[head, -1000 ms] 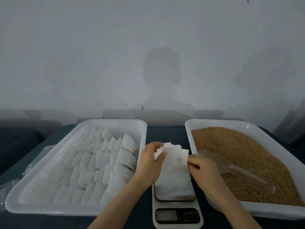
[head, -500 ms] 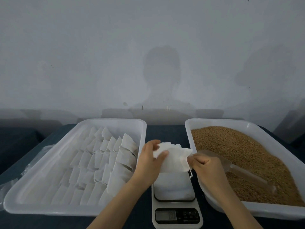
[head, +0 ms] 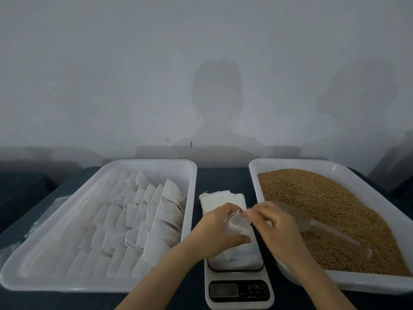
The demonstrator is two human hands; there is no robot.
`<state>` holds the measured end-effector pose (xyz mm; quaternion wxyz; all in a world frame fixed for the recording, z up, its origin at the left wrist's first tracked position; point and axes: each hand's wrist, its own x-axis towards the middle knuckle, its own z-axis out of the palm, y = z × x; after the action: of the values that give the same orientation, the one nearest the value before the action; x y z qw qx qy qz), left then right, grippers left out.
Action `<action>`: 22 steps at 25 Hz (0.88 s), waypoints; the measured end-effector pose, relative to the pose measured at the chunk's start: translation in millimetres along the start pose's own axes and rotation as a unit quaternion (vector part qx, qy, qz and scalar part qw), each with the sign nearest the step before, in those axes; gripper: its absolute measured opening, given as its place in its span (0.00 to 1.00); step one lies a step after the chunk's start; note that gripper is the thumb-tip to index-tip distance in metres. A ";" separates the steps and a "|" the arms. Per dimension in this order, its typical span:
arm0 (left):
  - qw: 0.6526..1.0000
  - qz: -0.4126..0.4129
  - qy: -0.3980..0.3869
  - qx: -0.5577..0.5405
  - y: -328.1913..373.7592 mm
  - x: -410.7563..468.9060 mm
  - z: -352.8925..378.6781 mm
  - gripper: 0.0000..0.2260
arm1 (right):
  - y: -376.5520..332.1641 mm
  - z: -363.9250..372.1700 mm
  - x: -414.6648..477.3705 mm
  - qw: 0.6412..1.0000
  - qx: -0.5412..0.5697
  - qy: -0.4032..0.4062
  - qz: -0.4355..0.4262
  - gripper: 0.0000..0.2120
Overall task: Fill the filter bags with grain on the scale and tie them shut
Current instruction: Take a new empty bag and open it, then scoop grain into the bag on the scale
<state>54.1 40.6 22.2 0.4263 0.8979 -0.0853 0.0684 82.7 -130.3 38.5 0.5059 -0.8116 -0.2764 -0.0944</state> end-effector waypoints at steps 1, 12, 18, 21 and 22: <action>1.000 -0.008 -0.003 -0.010 0.4 -1.1 -1.7 0.21 | 1.7 -6.9 1.3 0.999 0.000 0.034 -0.008 0.07; 0.998 -0.030 -0.044 -0.045 2.2 2.2 -6.0 0.22 | 94.9 -105.7 6.3 0.796 -0.562 -0.110 0.198 0.16; 0.997 -0.046 -0.053 -0.045 -2.2 4.3 -3.2 0.24 | 84.9 -108.6 21.5 0.855 -0.482 -0.052 0.183 0.10; 0.996 -0.051 -0.061 -0.051 -4.0 5.3 -3.0 0.24 | 82.0 -100.2 35.0 0.834 -0.522 -0.032 0.175 0.09; 0.995 -0.053 -0.064 -0.054 -4.2 5.3 -2.8 0.24 | 82.5 -95.5 39.7 0.831 -0.526 -0.037 0.177 0.08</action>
<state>60.0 44.9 21.8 0.4711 0.8793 -0.0679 -0.0170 172.6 -227.3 37.1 -0.0003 -0.9931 -0.0547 -0.1042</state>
